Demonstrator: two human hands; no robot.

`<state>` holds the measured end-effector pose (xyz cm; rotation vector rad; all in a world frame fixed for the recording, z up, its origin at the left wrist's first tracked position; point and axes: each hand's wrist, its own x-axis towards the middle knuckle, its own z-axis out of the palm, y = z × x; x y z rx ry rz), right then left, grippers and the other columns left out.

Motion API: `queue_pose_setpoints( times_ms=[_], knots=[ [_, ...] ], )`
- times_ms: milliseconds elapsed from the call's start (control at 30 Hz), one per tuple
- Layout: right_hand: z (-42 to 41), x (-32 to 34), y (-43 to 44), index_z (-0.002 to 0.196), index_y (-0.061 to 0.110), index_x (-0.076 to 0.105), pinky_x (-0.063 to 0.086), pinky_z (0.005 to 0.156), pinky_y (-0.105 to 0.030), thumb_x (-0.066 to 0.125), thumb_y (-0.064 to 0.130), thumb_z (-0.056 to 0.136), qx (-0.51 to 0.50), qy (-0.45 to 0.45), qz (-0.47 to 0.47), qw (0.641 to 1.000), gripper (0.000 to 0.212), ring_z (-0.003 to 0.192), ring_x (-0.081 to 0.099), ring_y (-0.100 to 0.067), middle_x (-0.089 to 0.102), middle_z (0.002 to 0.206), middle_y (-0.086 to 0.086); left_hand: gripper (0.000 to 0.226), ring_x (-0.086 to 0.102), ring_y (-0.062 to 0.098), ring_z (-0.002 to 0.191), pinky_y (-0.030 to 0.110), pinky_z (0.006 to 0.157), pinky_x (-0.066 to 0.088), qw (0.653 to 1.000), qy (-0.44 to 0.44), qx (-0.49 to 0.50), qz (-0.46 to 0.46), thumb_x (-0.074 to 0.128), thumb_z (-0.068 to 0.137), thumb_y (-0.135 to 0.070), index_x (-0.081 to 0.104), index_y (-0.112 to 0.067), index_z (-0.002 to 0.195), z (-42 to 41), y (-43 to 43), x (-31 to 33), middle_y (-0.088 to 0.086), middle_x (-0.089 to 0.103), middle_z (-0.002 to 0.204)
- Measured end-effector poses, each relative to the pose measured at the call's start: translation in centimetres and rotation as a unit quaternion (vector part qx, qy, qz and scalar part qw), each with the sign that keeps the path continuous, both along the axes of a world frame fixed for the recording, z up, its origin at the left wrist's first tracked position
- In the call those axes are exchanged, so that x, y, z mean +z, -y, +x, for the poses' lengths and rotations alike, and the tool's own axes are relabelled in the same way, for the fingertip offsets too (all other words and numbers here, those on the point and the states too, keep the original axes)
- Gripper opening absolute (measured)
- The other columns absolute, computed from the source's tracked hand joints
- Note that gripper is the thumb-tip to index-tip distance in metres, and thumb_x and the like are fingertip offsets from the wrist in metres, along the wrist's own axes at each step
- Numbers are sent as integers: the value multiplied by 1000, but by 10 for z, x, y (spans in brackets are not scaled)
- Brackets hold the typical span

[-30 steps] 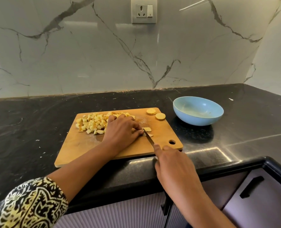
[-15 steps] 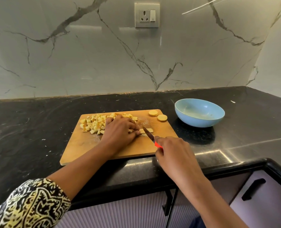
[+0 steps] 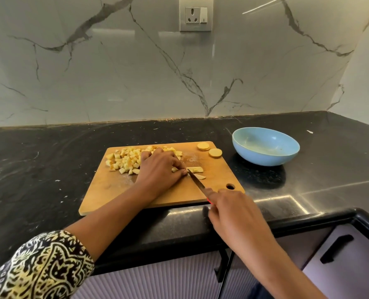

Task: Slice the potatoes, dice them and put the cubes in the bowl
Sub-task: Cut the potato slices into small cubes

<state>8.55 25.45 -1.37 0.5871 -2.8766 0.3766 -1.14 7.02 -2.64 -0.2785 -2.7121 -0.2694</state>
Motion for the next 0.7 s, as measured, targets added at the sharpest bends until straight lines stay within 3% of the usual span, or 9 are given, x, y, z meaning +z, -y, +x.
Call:
queue_pose_setpoints(
  times_ms=[67,133,233,333,467,567,700],
  knots=[
    [8,7,-15,142,31,42,51,67,-20,48,25,98,0,26,-35,999,45,71,55,-2,62,101,12,28,45,10,111,37,94,27,1000,-8,4,-7,55,89,-52,68,-36,108,0,0,0,-14,59,116],
    [5,16,-27,135,34,52,47,58,-14,53,24,95,5,48,-55,997,41,61,52,0,66,96,12,27,45,11,114,38,96,27,1000,-14,10,-16,55,90,-50,67,-36,110,1,1,0,-12,59,119],
    [-9,21,-35,131,36,56,40,50,-10,56,23,94,-12,33,-114,993,39,52,49,-1,56,73,16,28,45,12,116,39,98,27,1000,-10,6,-3,55,90,-48,65,-36,113,1,2,0,-11,58,122],
    [-33,10,-36,130,30,58,40,53,-12,56,20,92,-64,-20,-195,978,39,55,49,-3,54,65,14,37,43,12,122,36,101,28,999,5,-40,4,53,91,-49,58,-35,125,3,2,5,-8,55,131],
    [-58,-6,-32,128,30,61,51,70,-29,58,22,92,-94,-31,-290,952,37,68,64,-9,68,80,4,50,38,9,132,34,107,26,979,98,-164,-65,49,90,-57,46,-38,135,3,-15,11,-11,44,144],
    [-65,-11,-31,128,30,60,55,73,-37,59,24,91,-98,-24,-325,940,37,69,66,-12,68,81,3,33,49,7,118,32,103,39,971,116,-207,-32,56,91,-45,61,-32,121,-8,-26,14,-10,56,129],
    [-67,-14,-33,129,30,59,57,71,-36,59,23,92,-97,-16,-337,936,38,68,66,-10,68,81,6,14,56,7,95,33,87,50,970,111,-214,-35,63,90,-29,68,-25,102,-21,-24,23,-8,64,105]
  ],
)
